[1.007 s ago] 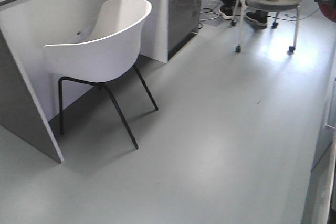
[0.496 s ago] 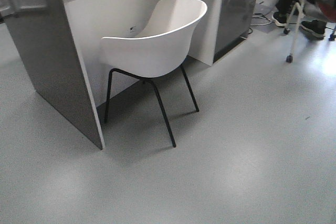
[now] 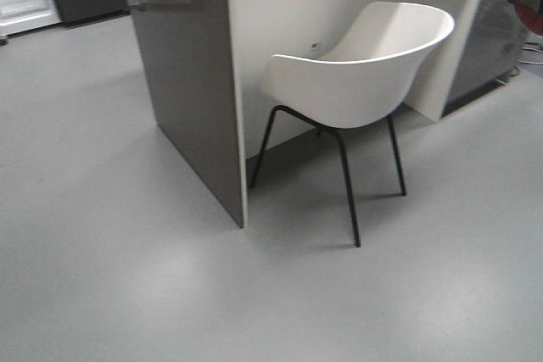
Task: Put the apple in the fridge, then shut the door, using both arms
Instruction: 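Drive the base away from the counter holding the apple in the right gripper, then drive toward the open white refrigerator carrying the apple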
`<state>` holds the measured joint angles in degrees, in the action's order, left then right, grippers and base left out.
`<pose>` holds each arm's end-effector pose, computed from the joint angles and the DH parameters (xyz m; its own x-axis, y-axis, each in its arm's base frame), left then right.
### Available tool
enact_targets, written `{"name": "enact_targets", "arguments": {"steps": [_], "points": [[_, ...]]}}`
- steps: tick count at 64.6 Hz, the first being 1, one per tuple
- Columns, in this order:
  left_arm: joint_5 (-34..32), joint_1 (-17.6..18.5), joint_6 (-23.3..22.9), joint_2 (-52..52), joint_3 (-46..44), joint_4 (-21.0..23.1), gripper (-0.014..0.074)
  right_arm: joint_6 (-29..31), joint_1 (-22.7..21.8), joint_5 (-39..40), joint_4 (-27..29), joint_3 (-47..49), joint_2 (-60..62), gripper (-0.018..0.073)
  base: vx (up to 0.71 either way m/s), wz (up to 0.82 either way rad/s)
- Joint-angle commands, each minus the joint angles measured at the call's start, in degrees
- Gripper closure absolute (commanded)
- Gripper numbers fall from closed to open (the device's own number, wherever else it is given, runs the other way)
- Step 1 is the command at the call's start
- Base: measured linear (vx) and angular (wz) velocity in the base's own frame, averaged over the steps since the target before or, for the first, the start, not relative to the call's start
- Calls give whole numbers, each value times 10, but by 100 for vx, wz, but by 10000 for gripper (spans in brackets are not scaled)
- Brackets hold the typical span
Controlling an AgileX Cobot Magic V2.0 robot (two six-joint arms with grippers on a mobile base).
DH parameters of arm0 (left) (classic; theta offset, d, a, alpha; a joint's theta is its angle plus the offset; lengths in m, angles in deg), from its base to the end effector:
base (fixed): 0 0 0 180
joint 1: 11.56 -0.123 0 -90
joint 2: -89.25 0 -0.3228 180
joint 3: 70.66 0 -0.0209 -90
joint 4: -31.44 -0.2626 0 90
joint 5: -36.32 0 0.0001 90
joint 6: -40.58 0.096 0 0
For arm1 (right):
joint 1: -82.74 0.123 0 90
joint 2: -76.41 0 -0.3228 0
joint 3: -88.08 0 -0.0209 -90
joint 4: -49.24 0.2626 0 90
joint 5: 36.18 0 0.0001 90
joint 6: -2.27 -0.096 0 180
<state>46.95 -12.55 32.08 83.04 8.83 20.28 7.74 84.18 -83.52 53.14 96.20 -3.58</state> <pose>0.0347 0.0040 0.1881 -0.1090 0.0412 -0.9932 -0.0481 0.9977 0.0467 0.2704 0.0116 0.4957 -0.4829 -0.0614 -0.8735 -0.0927 0.9955 -0.0187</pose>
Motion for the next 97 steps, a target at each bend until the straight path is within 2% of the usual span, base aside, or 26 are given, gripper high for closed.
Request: {"name": "enact_targets", "arguments": {"steps": [1,97], "points": [[-39,4,-2,9,-10,5,603,4,-2,44,-1,17,15,410,-1,39],[-39,4,-2,9,-10,5,603,4,-2,44,-1,17,15,410,4,33]]}}
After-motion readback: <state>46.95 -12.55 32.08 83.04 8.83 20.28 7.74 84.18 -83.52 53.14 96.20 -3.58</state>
